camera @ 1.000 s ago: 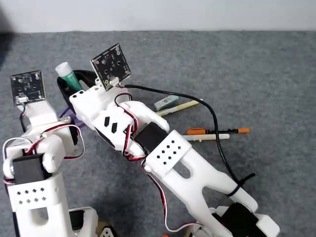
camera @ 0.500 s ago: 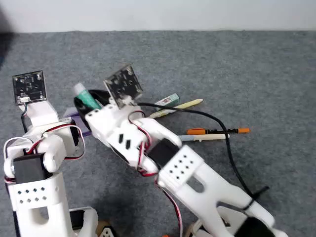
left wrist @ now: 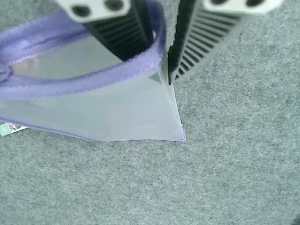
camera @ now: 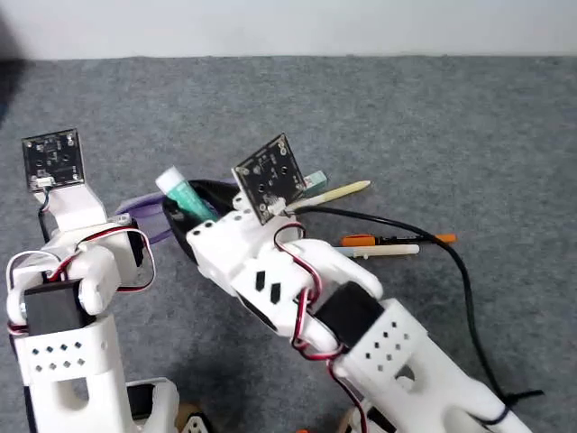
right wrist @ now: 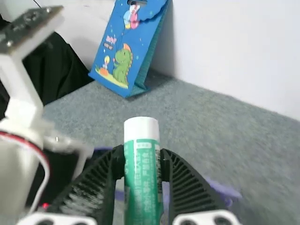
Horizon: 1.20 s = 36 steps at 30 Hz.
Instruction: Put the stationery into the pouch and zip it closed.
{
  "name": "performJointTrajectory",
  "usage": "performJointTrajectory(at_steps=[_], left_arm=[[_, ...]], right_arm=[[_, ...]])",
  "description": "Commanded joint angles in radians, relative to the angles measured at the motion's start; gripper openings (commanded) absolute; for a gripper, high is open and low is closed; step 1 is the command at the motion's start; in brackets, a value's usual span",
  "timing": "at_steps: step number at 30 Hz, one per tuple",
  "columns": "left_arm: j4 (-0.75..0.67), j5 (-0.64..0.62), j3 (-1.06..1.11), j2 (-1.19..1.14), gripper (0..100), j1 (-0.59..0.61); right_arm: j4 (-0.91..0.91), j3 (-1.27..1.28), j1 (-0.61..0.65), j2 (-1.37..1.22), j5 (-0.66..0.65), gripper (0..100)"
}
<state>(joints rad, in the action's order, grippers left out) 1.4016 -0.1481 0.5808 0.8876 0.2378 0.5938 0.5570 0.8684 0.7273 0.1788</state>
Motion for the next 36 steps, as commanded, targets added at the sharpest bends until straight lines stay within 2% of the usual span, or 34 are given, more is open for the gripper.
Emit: performJointTrajectory(at_steps=[1,10,13,18,26,36], left_arm=[[0.003,-0.008,-0.044,-0.005,1,0.003],[0.003,-0.008,-0.044,-0.005,1,0.003],[0.014,-0.008,-0.044,-0.005,1,0.003],[0.018,-0.008,-0.044,-0.005,1,0.008],[0.018,-0.008,-0.044,-0.005,1,0.008],[0.017,-0.008,-0.044,-0.005,1,0.008]], right_arm=[[0.094,-0.012,0.004,0.054,0.005,0.8],[0.272,-0.112,-0.004,0.053,0.002,0.8],[0.444,-0.133,-0.062,0.053,0.002,0.8],[0.682,-0.123,-0.251,0.048,0.0,0.8],[0.662,0.057,-0.486,-0.18,-0.196,0.8],[0.499,0.06,-0.596,-0.578,-0.411,2.4]])
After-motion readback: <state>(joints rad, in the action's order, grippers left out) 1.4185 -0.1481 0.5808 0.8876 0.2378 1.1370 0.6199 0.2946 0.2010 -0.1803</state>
